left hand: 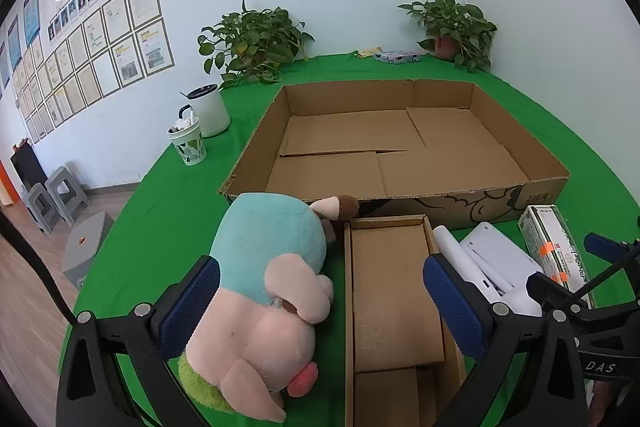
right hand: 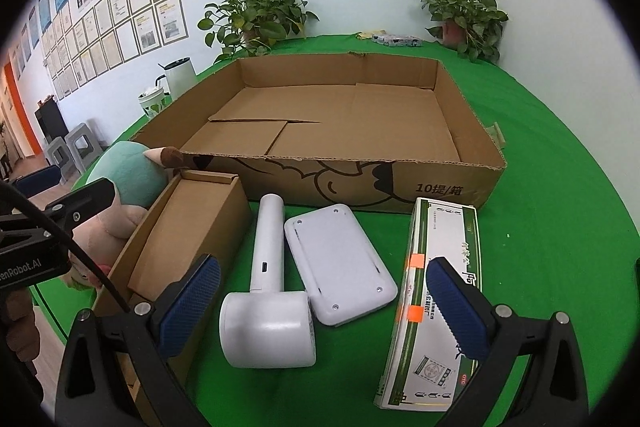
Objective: Organize objects
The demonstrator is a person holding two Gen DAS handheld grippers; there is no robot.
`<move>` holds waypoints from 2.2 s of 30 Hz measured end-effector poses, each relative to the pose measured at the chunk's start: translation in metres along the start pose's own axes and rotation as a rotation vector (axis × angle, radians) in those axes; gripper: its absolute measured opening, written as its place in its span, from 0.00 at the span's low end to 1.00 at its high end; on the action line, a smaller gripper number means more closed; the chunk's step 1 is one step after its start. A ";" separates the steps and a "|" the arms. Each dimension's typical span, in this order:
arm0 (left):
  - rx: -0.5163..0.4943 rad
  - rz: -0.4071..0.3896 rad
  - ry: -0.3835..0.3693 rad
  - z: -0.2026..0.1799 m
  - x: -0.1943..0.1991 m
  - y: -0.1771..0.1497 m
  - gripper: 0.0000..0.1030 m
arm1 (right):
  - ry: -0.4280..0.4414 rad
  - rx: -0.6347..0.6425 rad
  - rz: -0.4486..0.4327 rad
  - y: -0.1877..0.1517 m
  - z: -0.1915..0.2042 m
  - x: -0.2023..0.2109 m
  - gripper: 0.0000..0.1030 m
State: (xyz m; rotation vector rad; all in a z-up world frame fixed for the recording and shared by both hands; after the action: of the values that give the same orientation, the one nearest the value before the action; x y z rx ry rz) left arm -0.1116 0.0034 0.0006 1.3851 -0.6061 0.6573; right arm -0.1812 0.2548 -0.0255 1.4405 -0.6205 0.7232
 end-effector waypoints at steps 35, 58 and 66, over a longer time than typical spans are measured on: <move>0.264 -0.083 0.092 0.159 0.094 -0.027 0.99 | 0.599 0.315 0.019 0.020 0.138 0.094 1.00; 0.222 0.156 -0.391 0.120 -0.034 -0.071 0.72 | 0.012 0.399 -0.069 0.037 0.115 -0.018 1.00; 0.246 0.141 -0.359 0.123 -0.021 -0.081 0.57 | 0.212 0.351 -0.001 0.051 0.139 -0.029 1.00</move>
State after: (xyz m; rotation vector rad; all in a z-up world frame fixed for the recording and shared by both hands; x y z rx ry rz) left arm -0.0676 -0.1256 -0.0582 1.7206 -0.9385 0.6133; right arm -0.2325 0.1139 -0.0080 1.6547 -0.3389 1.0057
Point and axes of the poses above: each gripper's, at about its wrist camera, not at the fingertips, and x roughly against the way its jaws point, z to its left, y to its top, the point moved 2 cm from there along -x, roughly the way its jaws point, and after that the axes turned 6 degrees about z, right-handed, at the moved point
